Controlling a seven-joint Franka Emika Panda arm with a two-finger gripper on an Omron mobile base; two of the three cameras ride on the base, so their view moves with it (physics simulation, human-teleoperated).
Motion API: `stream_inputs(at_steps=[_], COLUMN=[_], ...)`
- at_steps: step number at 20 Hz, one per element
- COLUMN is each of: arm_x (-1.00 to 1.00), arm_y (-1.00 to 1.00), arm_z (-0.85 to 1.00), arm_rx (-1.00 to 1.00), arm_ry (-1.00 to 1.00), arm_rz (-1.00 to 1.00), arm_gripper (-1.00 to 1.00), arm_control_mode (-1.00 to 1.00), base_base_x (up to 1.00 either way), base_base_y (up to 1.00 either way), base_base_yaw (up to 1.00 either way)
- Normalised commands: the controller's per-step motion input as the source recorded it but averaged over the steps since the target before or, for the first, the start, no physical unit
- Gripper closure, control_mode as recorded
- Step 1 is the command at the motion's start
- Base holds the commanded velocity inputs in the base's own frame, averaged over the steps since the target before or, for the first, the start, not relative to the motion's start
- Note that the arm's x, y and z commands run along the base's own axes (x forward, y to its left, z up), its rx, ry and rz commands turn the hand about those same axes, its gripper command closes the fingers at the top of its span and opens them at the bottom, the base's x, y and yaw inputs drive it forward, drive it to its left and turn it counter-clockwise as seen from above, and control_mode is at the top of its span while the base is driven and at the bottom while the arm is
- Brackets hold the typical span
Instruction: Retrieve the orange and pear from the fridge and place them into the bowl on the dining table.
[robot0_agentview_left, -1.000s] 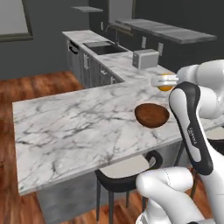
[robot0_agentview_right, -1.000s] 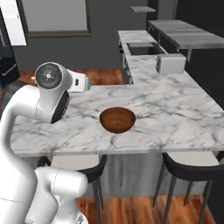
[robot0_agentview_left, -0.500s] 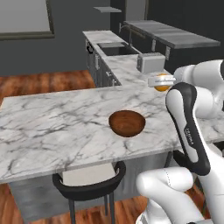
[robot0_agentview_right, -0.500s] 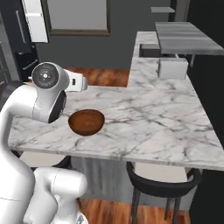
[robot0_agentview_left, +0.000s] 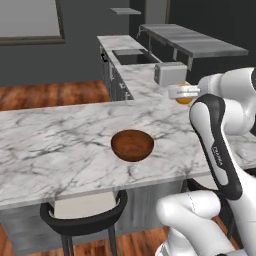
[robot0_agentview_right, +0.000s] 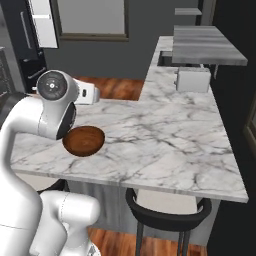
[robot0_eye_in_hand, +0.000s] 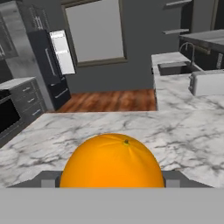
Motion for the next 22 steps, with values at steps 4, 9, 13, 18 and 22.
stream_inputs(at_steps=[4, 9, 13, 18, 22], arm_x=[0.0, 0.22, 0.22, 0.26, 0.3], arm_y=[0.0, 0.12, 0.23, 0.32, 0.41], arm_z=[0.0, -0.23, -0.54, -0.72, -0.75], arm_rx=[0.0, 0.0, 0.0, -0.03, -0.05], arm_ry=[0.0, 0.14, 0.24, 0.15, 0.09], arm_rz=[0.0, 0.04, 0.08, 0.04, 0.0], arm_gripper=[1.0, 1.0, 1.0, 1.0, 1.0], arm_control_mode=[1.0, -1.0, -1.0, -1.0, -1.0], base_base_x=[0.42, 0.16, 0.0, 0.0, 0.0], base_base_y=[0.0, 0.01, 0.0, 0.0, 0.0], base_base_yaw=[0.0, 0.0, 0.0, 0.0, 0.0])
